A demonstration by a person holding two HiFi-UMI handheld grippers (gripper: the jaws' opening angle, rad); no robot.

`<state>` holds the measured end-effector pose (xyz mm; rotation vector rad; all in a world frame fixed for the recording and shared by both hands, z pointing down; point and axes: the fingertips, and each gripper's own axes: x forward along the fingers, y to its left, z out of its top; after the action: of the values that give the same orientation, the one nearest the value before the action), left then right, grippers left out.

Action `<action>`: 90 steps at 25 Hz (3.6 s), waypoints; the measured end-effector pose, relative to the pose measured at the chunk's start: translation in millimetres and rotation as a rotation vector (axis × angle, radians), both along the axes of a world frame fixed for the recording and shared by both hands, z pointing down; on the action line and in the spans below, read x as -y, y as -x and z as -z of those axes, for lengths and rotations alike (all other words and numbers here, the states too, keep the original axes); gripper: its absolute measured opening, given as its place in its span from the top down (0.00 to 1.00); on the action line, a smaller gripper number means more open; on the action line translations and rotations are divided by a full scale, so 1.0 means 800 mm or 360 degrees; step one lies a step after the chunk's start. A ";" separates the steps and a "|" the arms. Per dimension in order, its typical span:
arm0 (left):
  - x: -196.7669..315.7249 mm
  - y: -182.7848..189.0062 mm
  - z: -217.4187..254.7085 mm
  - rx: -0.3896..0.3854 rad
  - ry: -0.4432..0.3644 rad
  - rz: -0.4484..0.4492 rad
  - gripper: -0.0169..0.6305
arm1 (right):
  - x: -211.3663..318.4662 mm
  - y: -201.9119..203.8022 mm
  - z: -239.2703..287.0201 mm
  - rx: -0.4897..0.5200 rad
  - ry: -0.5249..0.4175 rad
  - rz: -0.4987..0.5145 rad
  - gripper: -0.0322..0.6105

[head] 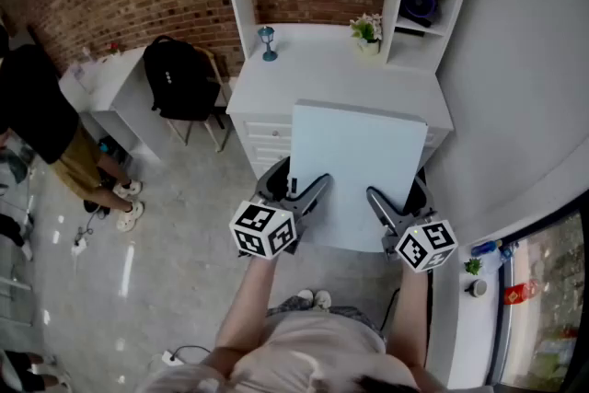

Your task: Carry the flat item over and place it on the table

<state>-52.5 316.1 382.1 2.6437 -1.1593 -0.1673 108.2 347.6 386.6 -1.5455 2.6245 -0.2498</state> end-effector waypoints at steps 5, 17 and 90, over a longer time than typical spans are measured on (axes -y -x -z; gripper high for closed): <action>-0.007 -0.001 -0.008 0.0000 0.0009 -0.0001 0.43 | -0.008 -0.001 -0.007 -0.0001 0.0003 0.0004 0.27; 0.005 -0.001 -0.013 -0.0019 0.0037 -0.0031 0.43 | 0.001 -0.001 -0.009 -0.0008 0.0026 -0.0023 0.27; 0.821 -0.063 -0.063 0.0106 0.0116 0.0071 0.43 | 0.834 -0.062 -0.064 0.0078 0.0080 0.0088 0.27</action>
<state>-1.8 -341.0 432.8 2.5796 -1.2218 -0.0450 157.5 -319.2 437.9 -1.4629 2.6456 -0.3557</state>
